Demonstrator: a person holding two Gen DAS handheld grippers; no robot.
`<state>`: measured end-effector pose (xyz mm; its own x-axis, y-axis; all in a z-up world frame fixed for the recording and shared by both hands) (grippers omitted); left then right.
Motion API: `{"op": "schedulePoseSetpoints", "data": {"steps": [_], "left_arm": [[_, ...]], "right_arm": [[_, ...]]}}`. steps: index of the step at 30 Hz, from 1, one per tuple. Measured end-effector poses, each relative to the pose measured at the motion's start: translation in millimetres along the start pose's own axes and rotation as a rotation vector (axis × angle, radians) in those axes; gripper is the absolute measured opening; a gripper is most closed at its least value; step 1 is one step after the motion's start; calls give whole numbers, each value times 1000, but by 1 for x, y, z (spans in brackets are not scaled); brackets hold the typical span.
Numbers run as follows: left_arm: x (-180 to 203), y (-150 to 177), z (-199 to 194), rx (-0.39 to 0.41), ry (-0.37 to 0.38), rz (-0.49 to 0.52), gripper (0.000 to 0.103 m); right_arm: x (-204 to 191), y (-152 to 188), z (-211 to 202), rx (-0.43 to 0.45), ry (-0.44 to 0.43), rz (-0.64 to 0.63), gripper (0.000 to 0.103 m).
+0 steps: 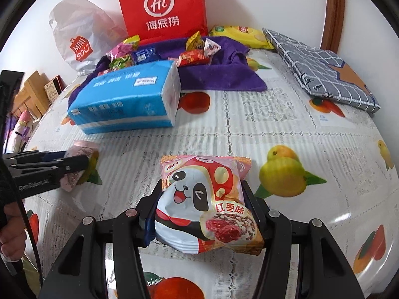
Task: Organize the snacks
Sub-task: 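Lift both held packets and carry them over the purple towel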
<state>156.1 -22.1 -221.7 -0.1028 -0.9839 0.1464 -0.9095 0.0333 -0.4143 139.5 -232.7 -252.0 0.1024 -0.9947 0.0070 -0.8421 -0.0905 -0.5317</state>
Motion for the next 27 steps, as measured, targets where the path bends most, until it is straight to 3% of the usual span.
{"op": "schedulePoseSetpoints", "data": {"steps": [16,27], "left_arm": [[-54,4,-14,48,-12,-78,33],[-56,4,-16,50,14,-94,33]], "right_arm": [[-7,-3,7,12,42,-14,57],[-8,-10,4,14,38,7,55]]}}
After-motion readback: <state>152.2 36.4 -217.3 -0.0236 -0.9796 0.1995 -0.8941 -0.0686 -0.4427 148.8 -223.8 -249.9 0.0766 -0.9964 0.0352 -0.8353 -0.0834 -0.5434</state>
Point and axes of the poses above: each gripper's, at about its wrist camera, not at the fingertips, and z roughly the way its jaws point, x to its right, y to its underside, the point moved 5 cm from there along z, roughly the way its jaws point, and after that the axes turned 6 degrees about y, right-handed, at the moved point
